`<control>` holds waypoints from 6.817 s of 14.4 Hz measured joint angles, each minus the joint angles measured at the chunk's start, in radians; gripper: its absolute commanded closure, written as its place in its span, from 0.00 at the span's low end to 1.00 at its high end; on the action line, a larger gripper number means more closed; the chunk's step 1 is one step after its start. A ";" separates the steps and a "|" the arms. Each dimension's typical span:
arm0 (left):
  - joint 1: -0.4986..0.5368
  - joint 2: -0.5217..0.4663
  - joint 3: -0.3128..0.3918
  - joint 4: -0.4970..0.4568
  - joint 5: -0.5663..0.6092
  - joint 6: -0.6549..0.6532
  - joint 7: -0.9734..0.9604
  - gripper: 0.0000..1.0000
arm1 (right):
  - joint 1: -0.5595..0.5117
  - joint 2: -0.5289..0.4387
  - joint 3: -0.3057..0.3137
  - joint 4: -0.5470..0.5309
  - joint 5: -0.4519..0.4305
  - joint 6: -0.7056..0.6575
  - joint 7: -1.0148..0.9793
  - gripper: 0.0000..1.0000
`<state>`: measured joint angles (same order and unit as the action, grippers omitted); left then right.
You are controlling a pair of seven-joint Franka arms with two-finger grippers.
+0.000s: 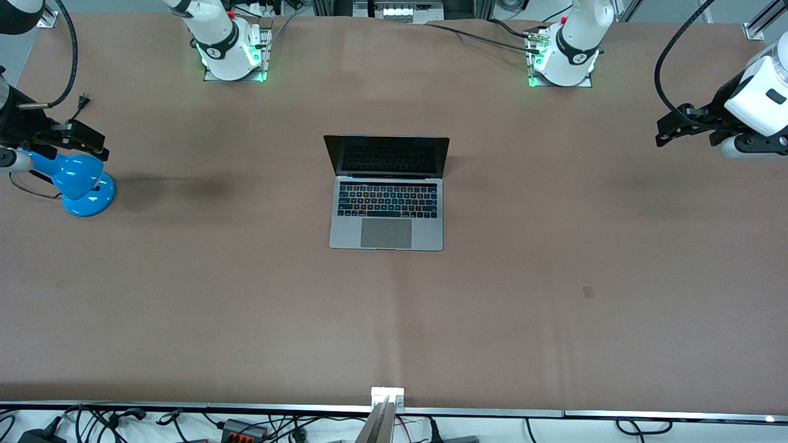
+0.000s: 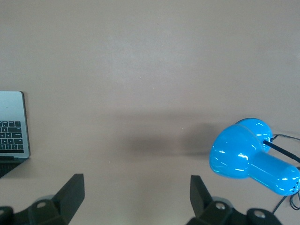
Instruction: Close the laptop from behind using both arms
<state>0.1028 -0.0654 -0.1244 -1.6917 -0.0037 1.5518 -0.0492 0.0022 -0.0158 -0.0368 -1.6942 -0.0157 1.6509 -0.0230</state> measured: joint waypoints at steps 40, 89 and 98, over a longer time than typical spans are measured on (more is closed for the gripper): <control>-0.010 0.144 -0.018 0.052 -0.196 -0.277 0.118 0.99 | 0.108 0.091 0.018 -0.080 0.290 -0.141 0.004 1.00; 0.069 0.193 -0.803 -0.628 -0.629 0.983 0.146 0.99 | 0.553 0.254 -0.002 -0.256 0.634 0.261 0.109 1.00; 0.068 0.383 -0.731 -0.564 -0.629 1.159 0.285 0.99 | 0.511 0.407 -0.006 -0.080 0.632 0.262 0.110 1.00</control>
<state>0.1708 0.3177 -0.8557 -2.2555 -0.6327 2.7105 0.2358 0.5128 0.3916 -0.0433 -1.7742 0.6163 1.9131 0.0873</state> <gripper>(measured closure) 0.991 0.991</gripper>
